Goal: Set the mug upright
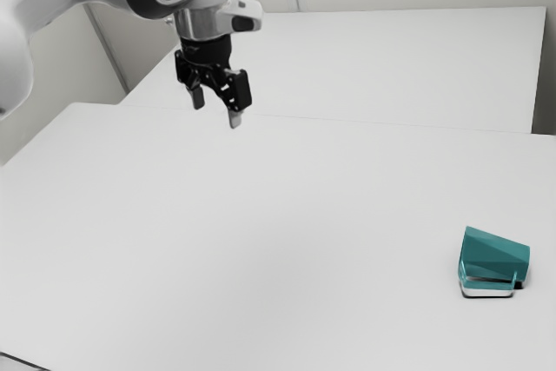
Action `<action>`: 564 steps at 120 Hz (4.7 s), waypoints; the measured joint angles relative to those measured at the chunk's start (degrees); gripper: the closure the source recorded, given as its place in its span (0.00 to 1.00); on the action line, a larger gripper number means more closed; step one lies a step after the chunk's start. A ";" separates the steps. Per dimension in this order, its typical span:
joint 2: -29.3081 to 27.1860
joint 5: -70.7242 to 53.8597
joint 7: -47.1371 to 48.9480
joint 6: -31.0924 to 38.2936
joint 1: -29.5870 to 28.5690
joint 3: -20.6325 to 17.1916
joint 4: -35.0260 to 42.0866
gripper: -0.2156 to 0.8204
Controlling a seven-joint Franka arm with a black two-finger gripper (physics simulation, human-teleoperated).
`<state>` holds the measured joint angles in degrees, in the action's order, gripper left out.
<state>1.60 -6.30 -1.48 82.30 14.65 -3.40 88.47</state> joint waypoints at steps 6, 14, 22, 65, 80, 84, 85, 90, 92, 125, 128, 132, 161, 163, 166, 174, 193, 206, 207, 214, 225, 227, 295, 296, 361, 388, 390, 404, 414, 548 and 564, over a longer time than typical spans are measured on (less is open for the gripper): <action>-0.05 0.01 -0.10 1.80 -0.44 0.34 0.09 0.21; -0.23 0.16 -0.21 3.62 -1.97 0.64 0.16 0.21; -1.42 1.24 -0.31 6.01 -2.45 2.65 3.08 0.21; -6.03 13.38 0.07 35.72 5.68 14.47 26.27 0.21; -5.22 18.17 0.28 45.59 10.80 14.55 29.69 0.21; -4.37 19.14 0.33 48.20 11.72 14.56 30.21 0.21; -4.08 19.45 0.34 48.86 11.94 14.56 30.30 0.21; -2.94 20.96 0.40 51.86 13.01 14.56 30.65 0.21; -2.57 21.59 0.42 52.94 13.44 14.56 30.78 0.21; 3.20 30.55 0.69 63.48 17.60 13.33 31.25 0.21; 3.45 31.22 0.71 63.93 17.54 13.04 31.27 0.21; 3.67 32.17 0.74 64.52 17.52 12.62 31.69 0.21; 4.85 37.10 0.89 70.61 25.92 13.82 35.62 0.22; 5.00 37.23 0.89 70.88 26.42 14.20 35.62 0.22; 5.30 37.41 0.90 71.25 26.87 14.59 35.52 0.22; 6.16 37.86 0.93 72.22 27.55 15.07 35.08 0.22; 7.77 41.13 1.00 73.63 30.93 14.99 34.30 0.22; 8.66 43.06 1.07 74.14 32.82 14.63 34.01 0.22; 8.76 43.16 1.08 74.17 32.94 14.62 33.95 0.22; 9.76 43.65 1.11 74.37 33.69 14.58 33.01 0.22; 12.81 43.74 0.99 75.17 34.49 14.56 30.16 0.23; 13.42 43.71 0.92 75.41 34.51 14.56 29.57 0.23; 22.56 47.39 -1.63 78.07 36.29 12.18 20.06 0.24; 22.55 47.49 -1.65 78.08 36.35 12.17 20.07 0.24; 26.35 49.25 -2.26 79.11 37.91 12.08 16.93 0.26; 26.80 49.79 -2.33 79.34 38.58 11.68 16.69 0.29; 26.86 49.84 -2.33 79.36 38.73 11.68 16.68 0.30; 27.48 50.03 -2.36 80.14 39.48 11.28 16.43 0.37; 27.71 50.04 -2.37 80.59 39.69 11.09 16.07 0.43; 29.17 46.31 -2.44 77.32 40.59 12.32 6.81 0.95; 20.65 45.91 -2.37 71.18 36.85 13.97 14.00 0.95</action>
<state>22.25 39.61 -3.85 153.48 51.50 10.57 102.47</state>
